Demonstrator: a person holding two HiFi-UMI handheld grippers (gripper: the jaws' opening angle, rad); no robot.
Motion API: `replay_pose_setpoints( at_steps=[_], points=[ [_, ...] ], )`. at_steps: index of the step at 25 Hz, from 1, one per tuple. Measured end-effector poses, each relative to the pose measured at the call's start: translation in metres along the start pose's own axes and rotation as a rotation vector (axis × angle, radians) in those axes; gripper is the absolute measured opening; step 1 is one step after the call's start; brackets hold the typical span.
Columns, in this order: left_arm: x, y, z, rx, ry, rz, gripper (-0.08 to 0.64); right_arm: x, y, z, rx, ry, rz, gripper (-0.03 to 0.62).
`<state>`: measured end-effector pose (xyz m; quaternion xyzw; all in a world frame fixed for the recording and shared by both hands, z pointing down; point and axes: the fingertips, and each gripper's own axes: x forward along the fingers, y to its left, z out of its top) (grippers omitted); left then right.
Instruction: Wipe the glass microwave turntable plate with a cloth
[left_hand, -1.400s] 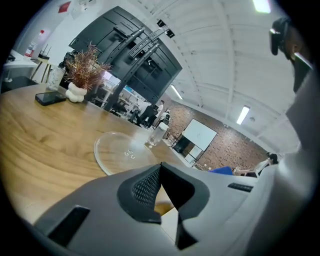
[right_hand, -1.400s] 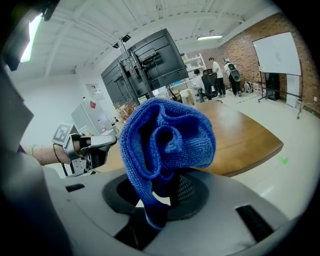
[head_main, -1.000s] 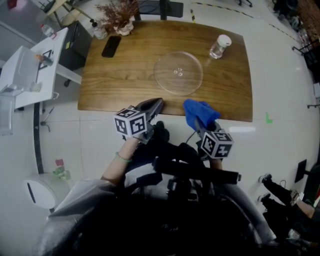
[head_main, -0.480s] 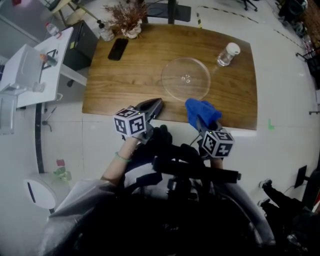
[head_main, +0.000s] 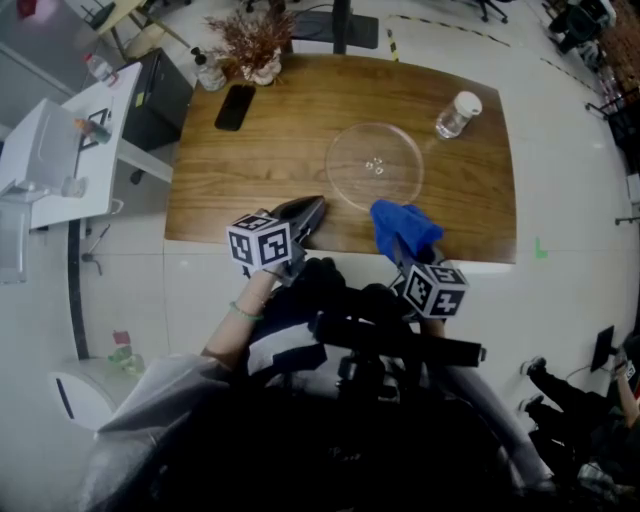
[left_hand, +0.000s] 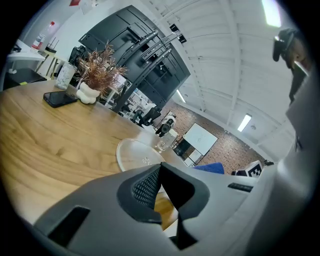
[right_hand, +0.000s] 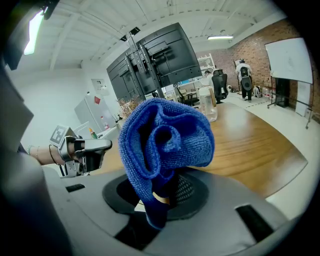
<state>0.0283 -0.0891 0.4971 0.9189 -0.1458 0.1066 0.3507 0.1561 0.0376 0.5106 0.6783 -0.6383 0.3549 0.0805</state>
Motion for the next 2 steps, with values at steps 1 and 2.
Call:
replay_pose_setpoints(
  at_steps=[1, 2],
  points=[
    [-0.0006, 0.0031, 0.0004, -0.003, 0.0, 0.003, -0.008, 0.0016, 0.001, 0.0001, 0.0, -0.001, 0.0, 0.112],
    [-0.0013, 0.0062, 0.0009, -0.007, 0.0, 0.005, -0.008, 0.0033, 0.0021, 0.0002, 0.0, -0.002, 0.0, 0.112]
  ],
)
